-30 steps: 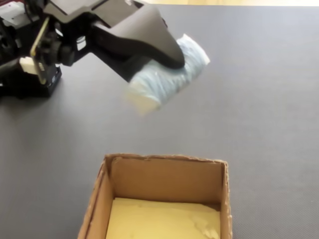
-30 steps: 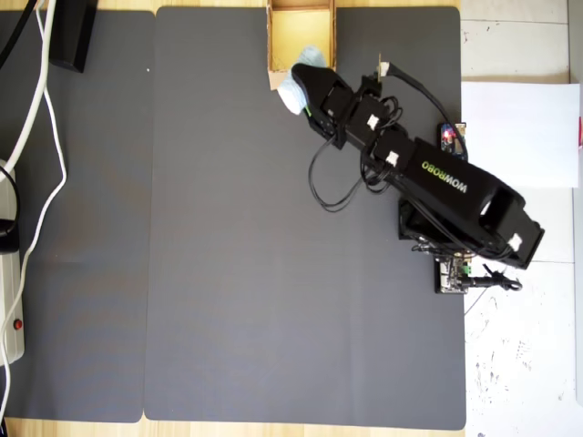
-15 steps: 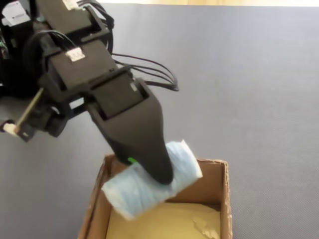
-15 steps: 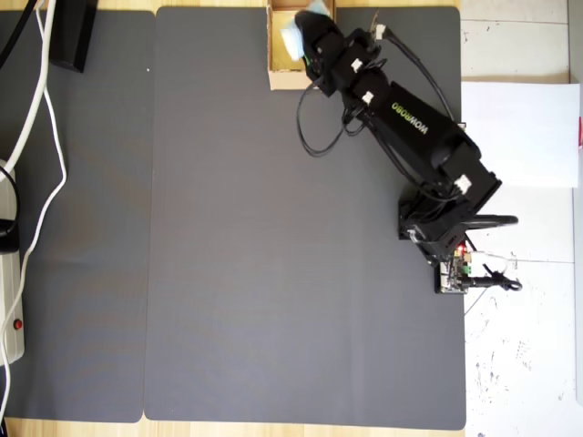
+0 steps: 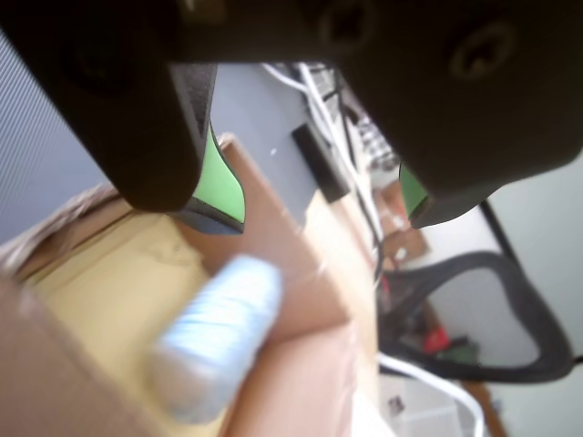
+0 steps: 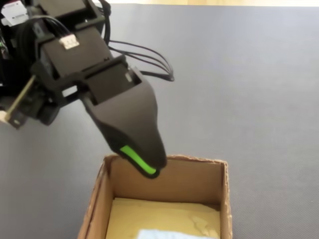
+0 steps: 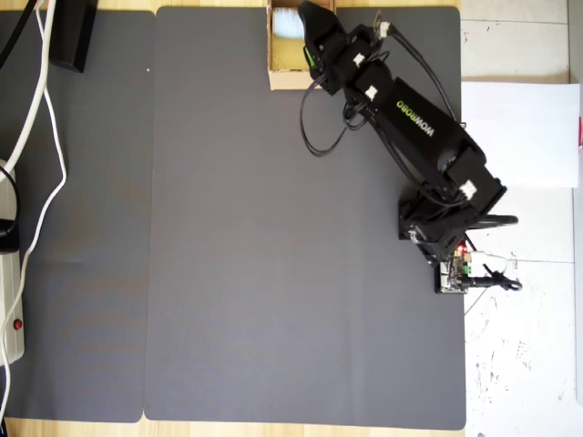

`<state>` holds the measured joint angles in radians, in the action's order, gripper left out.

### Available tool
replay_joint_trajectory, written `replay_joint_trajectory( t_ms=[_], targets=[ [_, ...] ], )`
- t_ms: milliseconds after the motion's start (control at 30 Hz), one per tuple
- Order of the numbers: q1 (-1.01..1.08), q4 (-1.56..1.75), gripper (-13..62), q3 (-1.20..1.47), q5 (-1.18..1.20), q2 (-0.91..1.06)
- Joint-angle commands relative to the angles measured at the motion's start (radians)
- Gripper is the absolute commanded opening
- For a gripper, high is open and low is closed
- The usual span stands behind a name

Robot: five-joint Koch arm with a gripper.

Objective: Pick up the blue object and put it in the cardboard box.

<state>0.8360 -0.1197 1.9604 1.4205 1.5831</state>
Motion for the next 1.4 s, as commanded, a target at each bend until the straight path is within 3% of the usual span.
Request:
replay_joint_trajectory(
  t_ms=[0,667,1067,1367],
  targets=[
    [-0.044,0.017,33.8,-0.018,0.026,0.092],
    [-0.563,0.173,33.9,0.6,0.161,0.595],
    [-0.747,0.186,33.9,0.919,0.166,0.781],
    [-0.776,0.206,34.8,1.114,0.187,0.785]
  ],
)
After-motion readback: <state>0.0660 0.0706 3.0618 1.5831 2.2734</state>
